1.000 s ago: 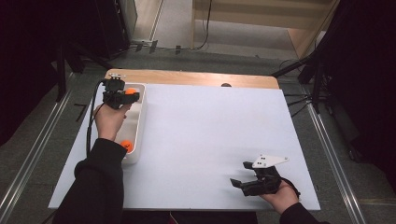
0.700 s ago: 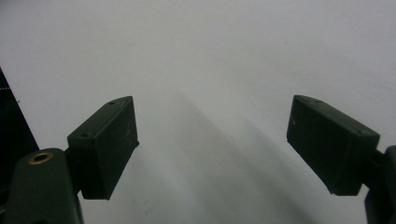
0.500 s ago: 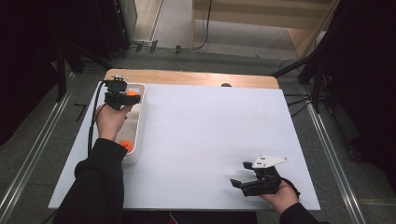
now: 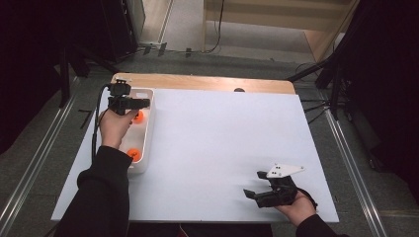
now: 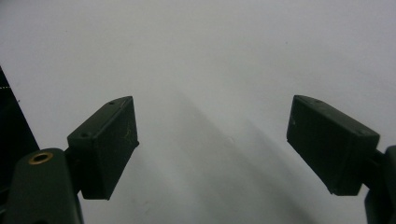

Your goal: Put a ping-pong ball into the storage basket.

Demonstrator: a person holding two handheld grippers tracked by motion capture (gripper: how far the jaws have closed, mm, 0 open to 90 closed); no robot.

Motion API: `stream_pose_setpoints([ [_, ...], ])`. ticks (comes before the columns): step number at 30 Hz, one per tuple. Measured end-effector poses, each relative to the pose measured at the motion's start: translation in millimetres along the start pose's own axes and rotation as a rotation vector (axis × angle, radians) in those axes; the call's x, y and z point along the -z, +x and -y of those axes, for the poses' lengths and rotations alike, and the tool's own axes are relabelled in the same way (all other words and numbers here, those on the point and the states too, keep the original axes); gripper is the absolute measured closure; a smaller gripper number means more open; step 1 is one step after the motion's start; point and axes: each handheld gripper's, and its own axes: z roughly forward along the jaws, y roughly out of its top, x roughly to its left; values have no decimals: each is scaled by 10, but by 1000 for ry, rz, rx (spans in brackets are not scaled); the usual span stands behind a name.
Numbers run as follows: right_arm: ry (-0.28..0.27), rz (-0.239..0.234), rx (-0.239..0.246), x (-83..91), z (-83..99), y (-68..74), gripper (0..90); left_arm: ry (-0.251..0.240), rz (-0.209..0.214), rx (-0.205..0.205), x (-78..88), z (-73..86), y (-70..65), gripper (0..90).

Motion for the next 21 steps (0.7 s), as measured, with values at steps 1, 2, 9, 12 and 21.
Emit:
stream_pose_setpoints([
  [1, 2, 0, -4, 1, 0, 3, 149, 0, -12, -8, 14, -12, -9, 288],
  [2, 3, 0, -3, 0, -1, 3, 150, -9, -25, -25, 40, -25, -21, 287],
  [9, 3, 0, -3, 0, 0, 3, 150, -25, 39, -30, 176, -96, -93, 241],
  [12, 4, 0, 0, -1, -1, 6, 150, -22, 72, -33, 228, -114, -115, 241],
  [21, 6, 0, 2, -1, -1, 7, 150, -29, 154, -98, 328, -145, -263, 241],
])
